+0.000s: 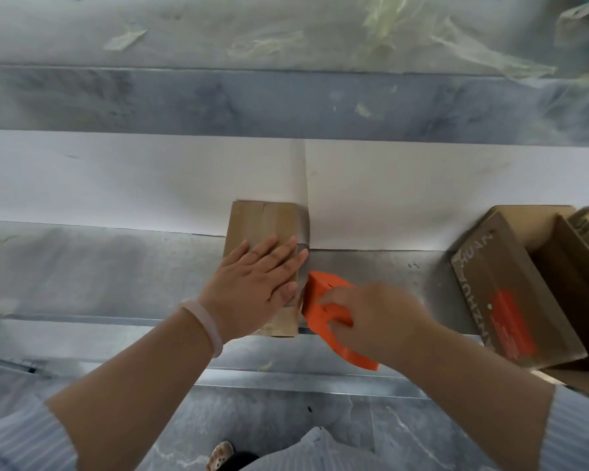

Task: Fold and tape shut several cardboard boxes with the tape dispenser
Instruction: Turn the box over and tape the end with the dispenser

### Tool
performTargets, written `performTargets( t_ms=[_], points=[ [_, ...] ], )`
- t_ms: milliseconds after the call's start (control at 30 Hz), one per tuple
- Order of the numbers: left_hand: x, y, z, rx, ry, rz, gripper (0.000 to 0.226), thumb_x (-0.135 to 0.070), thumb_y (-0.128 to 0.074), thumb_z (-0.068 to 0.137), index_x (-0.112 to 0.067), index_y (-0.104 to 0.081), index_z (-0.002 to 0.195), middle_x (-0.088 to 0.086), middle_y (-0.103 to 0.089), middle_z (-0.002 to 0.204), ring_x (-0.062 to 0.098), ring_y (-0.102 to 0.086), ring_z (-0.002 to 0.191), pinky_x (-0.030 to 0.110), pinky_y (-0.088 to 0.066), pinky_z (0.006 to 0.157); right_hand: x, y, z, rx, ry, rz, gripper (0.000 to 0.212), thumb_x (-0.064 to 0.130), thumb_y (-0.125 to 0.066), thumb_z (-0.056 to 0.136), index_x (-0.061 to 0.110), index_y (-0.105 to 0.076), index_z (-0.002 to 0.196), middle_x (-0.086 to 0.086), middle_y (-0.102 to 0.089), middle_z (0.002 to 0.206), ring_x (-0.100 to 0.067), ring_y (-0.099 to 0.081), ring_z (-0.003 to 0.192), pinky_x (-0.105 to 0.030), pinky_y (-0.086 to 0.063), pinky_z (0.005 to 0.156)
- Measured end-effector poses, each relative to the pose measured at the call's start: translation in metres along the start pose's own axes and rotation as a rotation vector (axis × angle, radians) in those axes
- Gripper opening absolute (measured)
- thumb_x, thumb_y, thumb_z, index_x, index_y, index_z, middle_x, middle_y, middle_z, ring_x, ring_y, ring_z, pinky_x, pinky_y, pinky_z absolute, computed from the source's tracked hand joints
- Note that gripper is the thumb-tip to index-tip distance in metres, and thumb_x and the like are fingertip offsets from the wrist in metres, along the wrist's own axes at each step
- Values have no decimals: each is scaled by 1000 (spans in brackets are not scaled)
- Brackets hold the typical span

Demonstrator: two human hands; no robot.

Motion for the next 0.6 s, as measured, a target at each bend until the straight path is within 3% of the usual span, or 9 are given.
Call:
performTargets(
  t_ms=[100,200,267,433,600],
  points=[
    [1,-2,0,12,-3,-2,67,-59,4,93,-35,-16,153,-15,-14,160,13,-13,148,42,-14,119,12,-8,2,-39,-1,10,30,40,-44,96,43,-51,124,6,-62,100,-20,-60,88,-30,-50,74],
    [2,-2,1,10,6,8,70,-58,6,96,-27,-21,153,-12,-22,158,15,-23,146,44,-23,117,17,-13,4,-92,-10,-10,26,36,-44,96,38,-52,121,7,-46,84,-19,-54,75,-28,-45,65],
    [4,-6,1,6,-3,12,74,-60,12,93,-27,-15,153,-14,-14,158,13,-18,147,41,-17,119,17,-16,5,-125,-12,-24,25,35,-44,95,37,-52,119,7,-39,82,-19,-53,74,-27,-40,62],
    [5,-6,2,-3,3,30,65,-55,-4,99,-25,-25,152,-12,-24,156,15,-27,145,42,-21,116,22,-24,10,-128,-1,-60,24,32,-43,96,35,-51,118,5,-58,83,-20,-58,73,-29,-47,62],
    [4,-6,3,1,-7,7,64,-56,-7,97,-27,-21,153,-14,-19,157,13,-21,146,41,-19,117,21,-34,13,-138,-29,-53,21,31,-44,96,35,-50,115,3,-58,79,-20,-56,68,-28,-44,58]
  ],
)
Point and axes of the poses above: each hand's wrist, its own z-axis towards the middle knuckle, its own y-axis out of the back of the hand, x = y × z, the point moved 2 cm from there along z, towards the middle knuckle
